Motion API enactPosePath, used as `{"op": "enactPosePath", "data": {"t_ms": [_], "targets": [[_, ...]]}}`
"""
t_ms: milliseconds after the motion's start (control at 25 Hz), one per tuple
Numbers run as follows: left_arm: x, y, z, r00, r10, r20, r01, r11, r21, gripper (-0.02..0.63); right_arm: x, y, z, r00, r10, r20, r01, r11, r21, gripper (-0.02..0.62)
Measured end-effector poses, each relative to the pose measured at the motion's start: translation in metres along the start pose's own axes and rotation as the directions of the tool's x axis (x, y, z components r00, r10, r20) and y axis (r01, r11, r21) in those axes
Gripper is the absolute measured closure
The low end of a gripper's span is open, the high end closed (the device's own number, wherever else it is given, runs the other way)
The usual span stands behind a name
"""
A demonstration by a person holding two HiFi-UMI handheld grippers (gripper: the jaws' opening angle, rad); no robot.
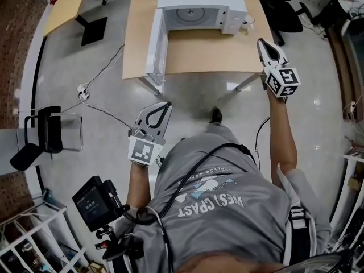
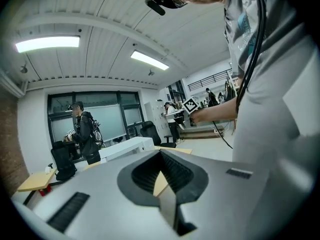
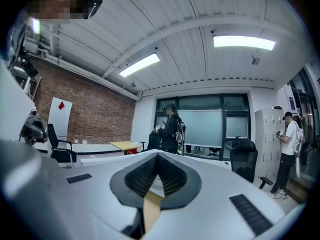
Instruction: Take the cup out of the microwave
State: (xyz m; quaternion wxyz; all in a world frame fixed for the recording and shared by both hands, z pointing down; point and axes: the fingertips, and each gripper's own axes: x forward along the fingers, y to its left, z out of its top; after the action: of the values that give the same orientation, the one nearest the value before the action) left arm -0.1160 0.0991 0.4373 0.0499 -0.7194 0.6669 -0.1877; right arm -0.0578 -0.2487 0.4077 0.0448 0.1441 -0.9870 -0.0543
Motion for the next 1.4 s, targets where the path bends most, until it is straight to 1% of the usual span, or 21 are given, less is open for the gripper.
{"op": "enactPosePath", "data": {"t_ms": [80,120,160,240,280,320,440,560,680,840,960,1120,1240,1400], "targets": [[-0.007,0.001,-0.002,0.999,0.004,0.045,-0.004,1.000,0.002,0.563,-0.010,0.014,0.013,1.000,0.015,0.021,-0.015,1.000,0.001,0.583],[-0.009,0.003,-0.003,0.997,0.011,0.074,-0.011,1.000,-0.012,0.563,-0.015,0.020,0.017,0.999,0.020,0.031,-0.020,1.000,0.001,0.583],[-0.012,0.005,-0.003,0.994,0.028,0.107,-0.022,0.998,-0.054,0.563,-0.020,0.027,0.022,0.999,0.025,0.039,-0.025,1.000,-0.003,0.583],[-0.019,0.009,-0.006,0.985,0.073,0.154,-0.045,0.983,-0.176,0.563,-0.032,0.042,0.030,0.998,0.034,0.052,-0.033,0.999,-0.013,0.583],[-0.024,0.010,-0.009,0.984,0.084,0.159,-0.049,0.977,-0.209,0.563,-0.039,0.051,0.034,0.998,0.039,0.057,-0.038,0.999,-0.018,0.583],[-0.028,0.012,-0.012,0.984,0.087,0.157,-0.051,0.974,-0.223,0.563,-0.045,0.060,0.037,0.997,0.044,0.061,-0.042,0.999,-0.022,0.583],[-0.035,0.016,-0.021,0.986,0.078,0.150,-0.043,0.974,-0.220,0.563,-0.062,0.086,0.047,0.996,0.061,0.071,-0.059,0.998,-0.033,0.583],[-0.036,0.014,-0.016,0.987,0.059,0.151,-0.025,0.976,-0.215,0.563,-0.084,0.103,0.061,0.994,0.083,0.066,-0.080,0.996,-0.038,0.583],[-0.033,0.005,-0.003,0.987,0.032,0.156,0.002,0.977,-0.212,0.563,-0.112,0.112,0.080,0.992,0.103,0.066,-0.099,0.993,-0.064,0.583],[-0.018,-0.007,0.007,0.986,-0.025,0.165,0.055,0.983,-0.176,0.563,-0.145,0.113,0.094,0.991,0.111,0.081,-0.103,0.990,-0.100,0.583],[-0.009,-0.019,0.013,0.986,-0.046,0.159,0.073,0.983,-0.168,0.563,-0.166,0.112,0.094,0.991,0.114,0.069,-0.105,0.988,-0.117,0.583],[0.007,-0.043,0.033,0.988,-0.078,0.132,0.100,0.981,-0.169,0.563,-0.196,0.108,0.086,0.992,0.123,0.036,-0.118,0.986,-0.120,0.583],[0.020,-0.070,0.029,0.987,-0.099,0.128,0.121,0.977,-0.177,0.563,-0.224,0.106,0.076,0.991,0.130,0.011,-0.128,0.985,-0.116,0.583],[0.038,-0.117,0.057,0.976,-0.168,0.138,0.186,0.974,-0.126,0.563,-0.268,0.099,0.066,0.992,0.128,0.002,-0.127,0.986,-0.108,0.583]]}}
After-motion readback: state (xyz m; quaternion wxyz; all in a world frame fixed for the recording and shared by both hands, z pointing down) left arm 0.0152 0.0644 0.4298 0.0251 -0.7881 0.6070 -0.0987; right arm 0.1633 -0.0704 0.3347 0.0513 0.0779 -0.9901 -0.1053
